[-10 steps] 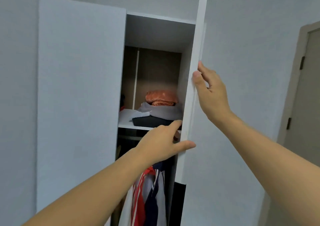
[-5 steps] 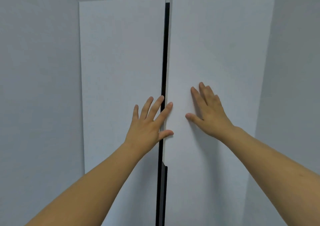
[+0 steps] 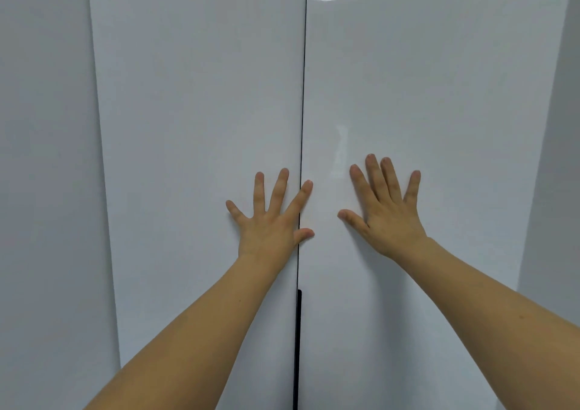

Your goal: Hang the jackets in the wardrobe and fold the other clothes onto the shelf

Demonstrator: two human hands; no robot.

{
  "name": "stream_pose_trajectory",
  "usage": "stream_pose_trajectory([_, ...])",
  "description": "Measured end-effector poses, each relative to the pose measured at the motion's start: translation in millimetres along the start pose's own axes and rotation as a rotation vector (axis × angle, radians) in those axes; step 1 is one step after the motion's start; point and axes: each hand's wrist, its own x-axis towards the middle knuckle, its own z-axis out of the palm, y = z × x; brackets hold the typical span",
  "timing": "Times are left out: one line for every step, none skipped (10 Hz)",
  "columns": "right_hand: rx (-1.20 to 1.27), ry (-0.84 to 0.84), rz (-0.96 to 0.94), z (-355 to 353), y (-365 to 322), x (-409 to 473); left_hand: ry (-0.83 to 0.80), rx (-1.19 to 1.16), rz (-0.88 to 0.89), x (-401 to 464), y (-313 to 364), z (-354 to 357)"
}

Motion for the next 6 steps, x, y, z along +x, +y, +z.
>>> stream_pose_trajectory([-0.049, 0.052, 0.006, 17.0, 1.4, 5.6, -0.017, -0.026, -0.003, 11.7, -3.5, 17.0])
stream_pose_trajectory([-0.114, 0.149, -0.021, 28.4, 4.5, 8.0, 0.039, -0.009, 0.042, 15.1, -11.0, 28.5])
stream_pose_trajectory([-0.143, 0.233, -0.044, 35.9, 8.7, 9.7, 0.096, -0.011, 0.08, 13.8, -14.4, 35.0])
stream_pose_trajectory([-0.179, 0.225, -0.047, 37.5, 9.5, 10.7, 0.077, 0.012, 0.083, 13.6, -15.2, 37.0])
stream_pose_trajectory([-0.163, 0.133, -0.014, 27.3, 4.9, 10.5, 0.02, 0.001, 0.046, 13.9, -11.6, 28.1])
stream_pose_trajectory([-0.13, -0.007, 0.031, 13.4, -3.2, 9.3, -0.069, -0.048, 0.04, 8.7, -4.0, 16.7])
